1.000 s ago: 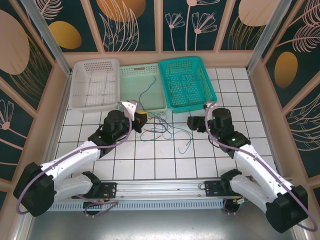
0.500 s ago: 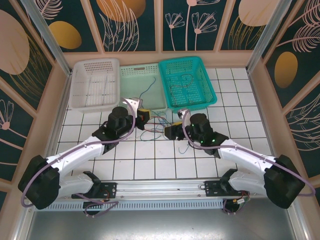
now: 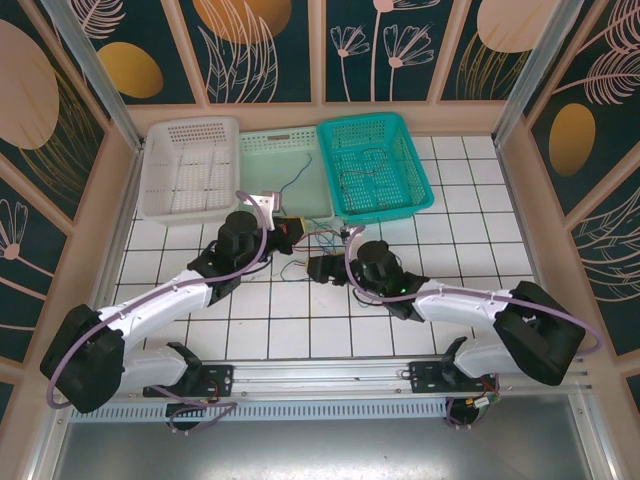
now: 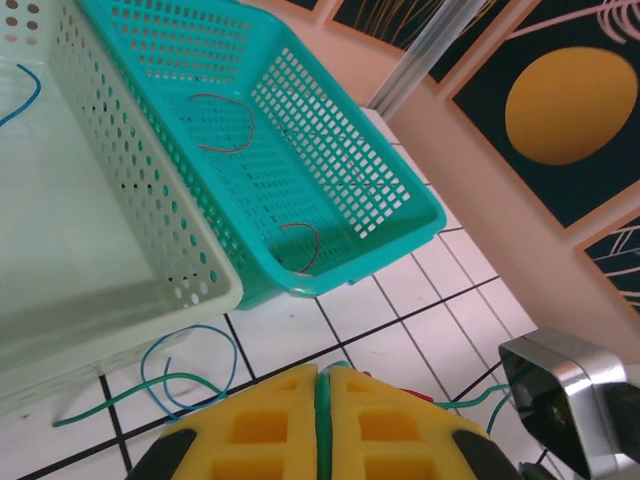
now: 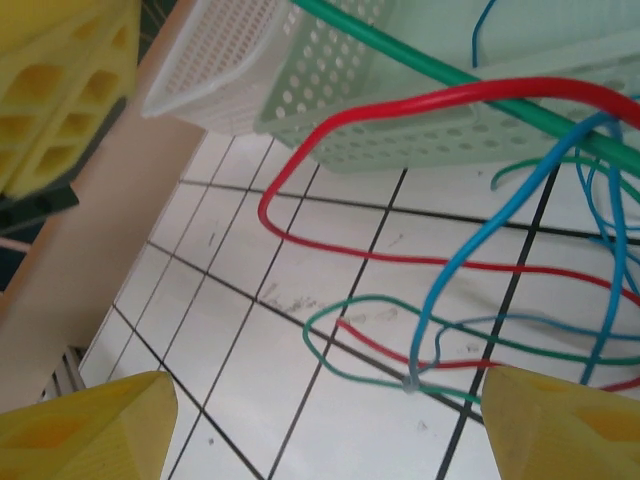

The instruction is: Untangle the cables

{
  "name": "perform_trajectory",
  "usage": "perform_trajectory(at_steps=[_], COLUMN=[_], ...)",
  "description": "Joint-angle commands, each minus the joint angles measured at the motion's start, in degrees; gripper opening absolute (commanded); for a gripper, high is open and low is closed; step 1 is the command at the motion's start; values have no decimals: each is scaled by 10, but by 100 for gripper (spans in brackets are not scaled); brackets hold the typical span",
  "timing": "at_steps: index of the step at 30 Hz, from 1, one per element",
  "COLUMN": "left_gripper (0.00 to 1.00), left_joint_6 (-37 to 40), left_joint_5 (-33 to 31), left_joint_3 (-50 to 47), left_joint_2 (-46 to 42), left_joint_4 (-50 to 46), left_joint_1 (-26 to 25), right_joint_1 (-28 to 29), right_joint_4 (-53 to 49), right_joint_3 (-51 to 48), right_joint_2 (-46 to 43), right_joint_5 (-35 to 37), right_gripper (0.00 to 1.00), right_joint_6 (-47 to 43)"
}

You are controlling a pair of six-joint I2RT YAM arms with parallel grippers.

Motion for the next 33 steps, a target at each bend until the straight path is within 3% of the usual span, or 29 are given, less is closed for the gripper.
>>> perform_trajectory(at_steps=[1, 15, 17, 22, 24, 26, 33], left_gripper=[0, 0, 0, 0, 0, 0, 0], left_joint_6=[-36, -57, -57, -26, 4, 34, 134], left_joint_5=[19, 26, 25, -20, -52, -83, -210], left_joint_3=[-11, -27, -29, -28, -18, -5, 31], left_joint_2=[-9, -24, -28, -67, -92, -118, -170], left_joint_4=[51, 85, 82, 26, -17, -60, -204], left_joint_1=[-2, -30, -32, -32, -32, -32, -13], right_joint_1=[5, 1, 0, 0, 0, 0, 0], right_joint_4=[92, 182, 194, 119, 95, 78, 51], right_joint_3=[-5, 48, 47, 62, 50, 30, -39], right_joint_2=[9, 123, 129, 135, 127, 115, 67], right_joint_5=[62, 127, 133, 120, 121, 125, 162], right_gripper=[82, 82, 72, 25, 13, 7, 2], right_joint_6=[40, 64, 61, 59, 70, 77, 115])
